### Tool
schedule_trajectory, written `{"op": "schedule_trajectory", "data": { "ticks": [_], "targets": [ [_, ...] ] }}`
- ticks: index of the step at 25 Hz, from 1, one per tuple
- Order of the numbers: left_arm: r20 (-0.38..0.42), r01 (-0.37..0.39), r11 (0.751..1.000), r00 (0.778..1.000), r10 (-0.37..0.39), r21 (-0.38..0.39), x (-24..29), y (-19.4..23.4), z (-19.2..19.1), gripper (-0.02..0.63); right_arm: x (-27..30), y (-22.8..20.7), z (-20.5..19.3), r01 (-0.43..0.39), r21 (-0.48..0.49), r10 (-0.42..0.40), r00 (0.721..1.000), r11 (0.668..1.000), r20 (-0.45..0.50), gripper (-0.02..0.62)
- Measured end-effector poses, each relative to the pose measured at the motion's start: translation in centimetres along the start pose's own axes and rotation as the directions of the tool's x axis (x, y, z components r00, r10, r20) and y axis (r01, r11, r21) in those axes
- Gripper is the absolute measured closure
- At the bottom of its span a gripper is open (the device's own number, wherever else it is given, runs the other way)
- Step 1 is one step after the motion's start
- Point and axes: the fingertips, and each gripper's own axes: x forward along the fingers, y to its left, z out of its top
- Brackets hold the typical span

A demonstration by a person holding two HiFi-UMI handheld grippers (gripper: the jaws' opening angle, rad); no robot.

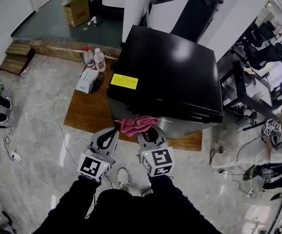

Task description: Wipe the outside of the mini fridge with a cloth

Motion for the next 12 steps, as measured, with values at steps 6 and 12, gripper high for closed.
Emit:
{"op": "schedule_trajectory", "data": {
  "ticks": [6,12],
  "targets": [
    [-0.026,-0.013,1.000,1.000,0.013,-0.016,0.9,0.6,-2.3,0.600,1.4,-0.4,-4.3,0.013,-0.004,-0.013,0.998,1.000,-0.069,0.528],
    [-0.075,-0.010,1.000,0.997,0.008,-0.022,1.7,0.9,-5.9,0.600,2.7,-1.1,-9.2,0.015,0.040,-0.009,0.990,0.999,-0.144,0.528]
  ]
}}
